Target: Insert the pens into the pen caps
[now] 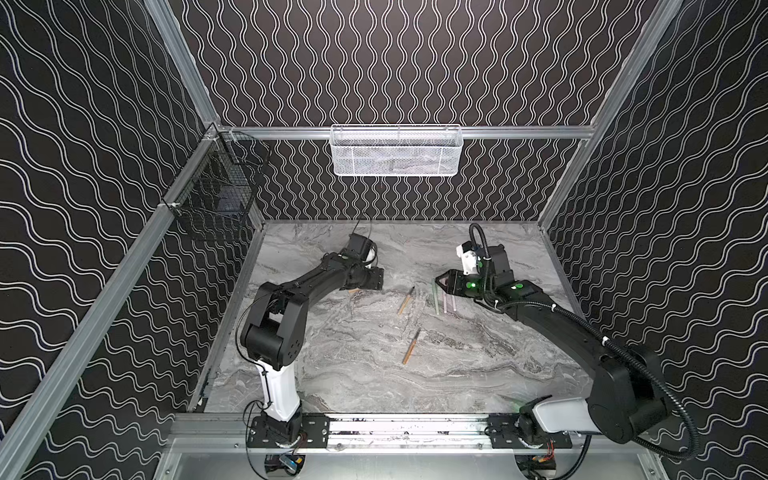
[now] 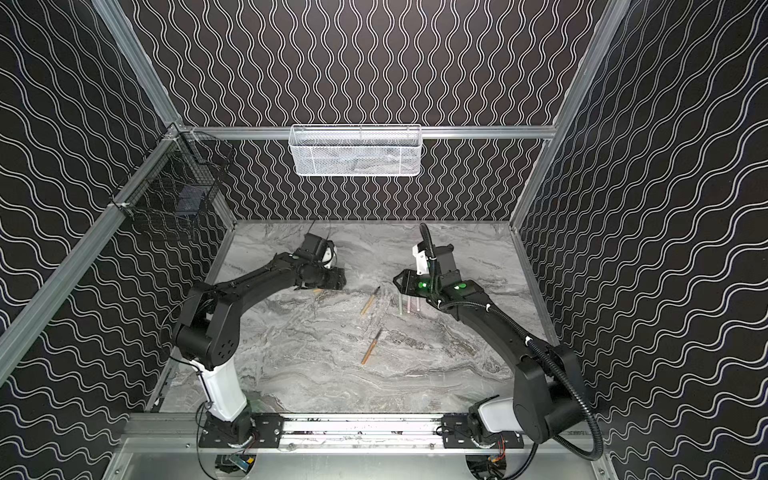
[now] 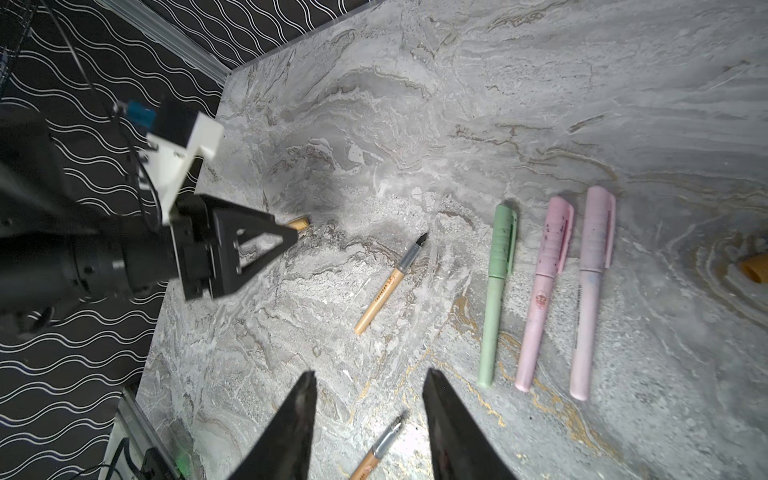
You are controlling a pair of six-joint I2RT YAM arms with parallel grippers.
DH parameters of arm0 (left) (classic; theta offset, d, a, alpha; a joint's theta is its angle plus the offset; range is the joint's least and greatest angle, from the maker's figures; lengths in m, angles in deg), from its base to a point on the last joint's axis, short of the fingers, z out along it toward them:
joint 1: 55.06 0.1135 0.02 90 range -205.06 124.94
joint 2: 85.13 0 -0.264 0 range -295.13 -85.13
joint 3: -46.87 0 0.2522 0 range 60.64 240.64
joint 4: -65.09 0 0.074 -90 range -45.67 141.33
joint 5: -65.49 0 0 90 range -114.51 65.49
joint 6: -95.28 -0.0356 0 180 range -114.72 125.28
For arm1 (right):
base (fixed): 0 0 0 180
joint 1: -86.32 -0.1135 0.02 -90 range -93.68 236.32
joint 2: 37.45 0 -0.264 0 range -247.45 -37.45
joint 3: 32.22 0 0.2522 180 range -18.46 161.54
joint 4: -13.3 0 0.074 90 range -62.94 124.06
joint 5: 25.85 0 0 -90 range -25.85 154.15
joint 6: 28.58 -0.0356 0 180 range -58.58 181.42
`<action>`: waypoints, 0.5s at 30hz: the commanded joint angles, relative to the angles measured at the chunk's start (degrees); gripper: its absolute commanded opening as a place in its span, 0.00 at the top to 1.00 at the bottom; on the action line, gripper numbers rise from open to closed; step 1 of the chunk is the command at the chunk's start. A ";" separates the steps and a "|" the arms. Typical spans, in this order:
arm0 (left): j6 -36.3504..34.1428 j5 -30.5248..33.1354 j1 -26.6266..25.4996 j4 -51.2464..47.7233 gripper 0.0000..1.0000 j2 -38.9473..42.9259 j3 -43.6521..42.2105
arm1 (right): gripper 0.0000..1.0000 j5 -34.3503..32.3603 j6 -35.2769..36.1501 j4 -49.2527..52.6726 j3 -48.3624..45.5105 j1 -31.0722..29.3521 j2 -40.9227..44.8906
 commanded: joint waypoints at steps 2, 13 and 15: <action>-3.42 1.78 2.83 -2.12 0.26 -4.05 2.23 | 0.54 0.23 0.46 -0.62 -0.52 -0.02 0.78; -2.03 -0.75 3.39 -2.08 0.26 -5.47 -0.31 | 0.54 0.37 0.61 -0.99 -2.02 -0.02 3.12; -1.57 -1.23 2.82 -2.14 0.26 -4.56 -1.18 | 0.54 0.28 0.64 -0.75 -2.02 -0.02 3.38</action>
